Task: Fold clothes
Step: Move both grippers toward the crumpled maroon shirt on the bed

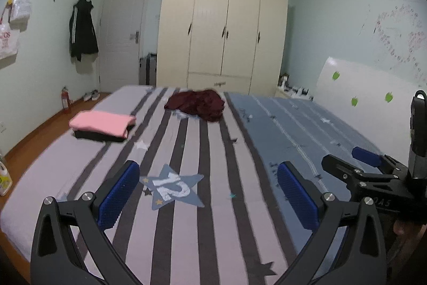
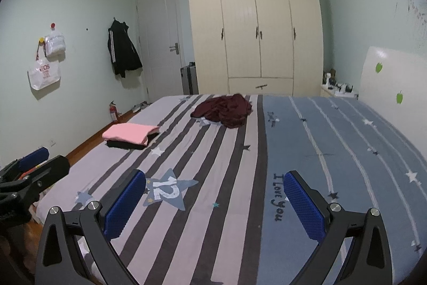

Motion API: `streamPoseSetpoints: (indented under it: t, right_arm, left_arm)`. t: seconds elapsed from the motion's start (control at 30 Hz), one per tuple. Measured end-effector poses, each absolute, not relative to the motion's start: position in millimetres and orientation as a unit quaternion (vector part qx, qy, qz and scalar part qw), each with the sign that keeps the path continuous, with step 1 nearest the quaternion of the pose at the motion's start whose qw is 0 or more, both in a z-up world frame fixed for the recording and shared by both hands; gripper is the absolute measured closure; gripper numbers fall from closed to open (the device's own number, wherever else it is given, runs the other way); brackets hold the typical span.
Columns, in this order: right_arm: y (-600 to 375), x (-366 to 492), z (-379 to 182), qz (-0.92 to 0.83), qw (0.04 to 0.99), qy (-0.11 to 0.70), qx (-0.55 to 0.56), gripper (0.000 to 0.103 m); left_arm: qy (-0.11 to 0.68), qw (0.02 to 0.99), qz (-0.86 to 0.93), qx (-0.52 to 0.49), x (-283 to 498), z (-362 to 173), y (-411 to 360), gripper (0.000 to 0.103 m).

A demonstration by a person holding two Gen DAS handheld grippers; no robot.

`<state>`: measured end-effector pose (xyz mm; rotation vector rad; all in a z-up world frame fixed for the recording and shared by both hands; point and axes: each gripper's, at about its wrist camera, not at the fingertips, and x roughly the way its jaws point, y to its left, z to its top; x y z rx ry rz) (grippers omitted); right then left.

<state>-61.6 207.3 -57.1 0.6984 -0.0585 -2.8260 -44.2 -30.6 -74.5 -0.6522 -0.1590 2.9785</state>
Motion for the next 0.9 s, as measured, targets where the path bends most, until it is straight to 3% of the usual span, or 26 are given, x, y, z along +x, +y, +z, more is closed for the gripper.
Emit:
streamPoseSetpoints:
  t: [0.27,0.5,0.9]
  right_arm:
    - [197,-159,-176,-0.953,0.094,-0.033,0.285,0.001]
    - [204,-227,-244,-0.914,0.066,-0.059,0.397,0.001]
    - [252,-298,-148,-0.876,0.063,-0.055,0.476,0.001]
  left_arm:
    - [-0.055,0.064,0.963,-0.256,-144,-197,-49,0.001]
    - [-0.089,0.024,0.931,-0.354,-180,-217,-48,0.001]
    - [-0.098,-0.019,0.891,-0.444,-272,-130,-35,0.001]
